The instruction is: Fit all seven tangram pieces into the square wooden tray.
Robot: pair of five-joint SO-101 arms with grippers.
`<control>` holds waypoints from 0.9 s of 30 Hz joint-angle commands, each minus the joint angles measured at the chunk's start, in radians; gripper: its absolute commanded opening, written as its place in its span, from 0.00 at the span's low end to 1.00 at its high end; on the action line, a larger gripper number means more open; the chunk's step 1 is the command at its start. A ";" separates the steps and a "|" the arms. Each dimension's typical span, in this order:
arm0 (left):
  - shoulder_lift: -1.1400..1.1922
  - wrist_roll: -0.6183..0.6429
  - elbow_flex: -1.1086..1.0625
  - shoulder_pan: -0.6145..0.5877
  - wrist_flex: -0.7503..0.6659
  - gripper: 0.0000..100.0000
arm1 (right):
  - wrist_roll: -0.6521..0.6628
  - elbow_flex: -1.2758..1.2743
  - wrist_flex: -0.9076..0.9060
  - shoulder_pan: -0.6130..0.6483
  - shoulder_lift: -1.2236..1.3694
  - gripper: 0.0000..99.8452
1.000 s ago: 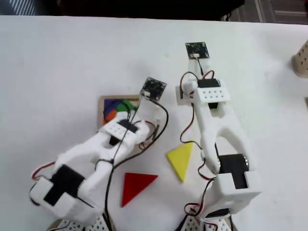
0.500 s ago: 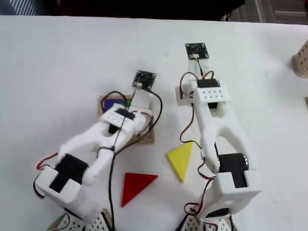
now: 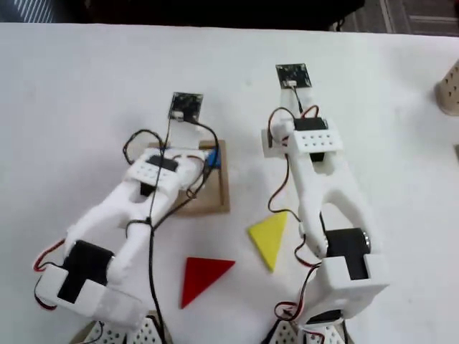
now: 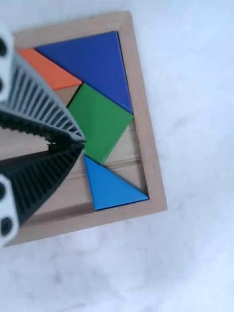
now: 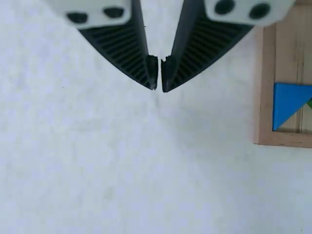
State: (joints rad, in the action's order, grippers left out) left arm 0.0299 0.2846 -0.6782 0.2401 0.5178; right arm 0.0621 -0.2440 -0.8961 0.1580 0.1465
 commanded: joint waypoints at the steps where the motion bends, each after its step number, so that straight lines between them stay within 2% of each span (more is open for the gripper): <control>1: -0.031 0.005 0.014 -0.015 -0.009 0.02 | 0.002 0.049 0.015 -0.002 -0.012 0.02; 8: -0.051 0.005 0.006 -0.058 -0.029 0.02 | 0.018 0.048 0.010 0.019 -0.012 0.02; 12: -0.113 0.005 0.012 -0.226 -0.034 0.02 | 0.087 0.035 -0.031 0.085 -0.019 0.02; 16: -0.091 0.012 0.014 -0.398 -0.161 0.02 | 0.155 0.038 -0.091 0.151 -0.022 0.02; 22: -0.004 0.014 0.086 -0.432 -0.164 0.02 | 0.253 0.058 -0.104 0.229 -0.019 0.21; 24: 0.031 0.018 0.120 -0.458 -0.164 0.02 | 0.339 0.066 -0.104 0.262 -0.016 0.25; 27: 0.094 0.110 0.187 -0.524 -0.163 0.02 | 0.499 0.064 -0.097 0.326 -0.012 0.26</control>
State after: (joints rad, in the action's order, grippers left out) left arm 0.0806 0.3015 -0.6076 -0.2002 0.3721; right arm 0.4181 -0.2332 -0.9927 0.4266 0.1465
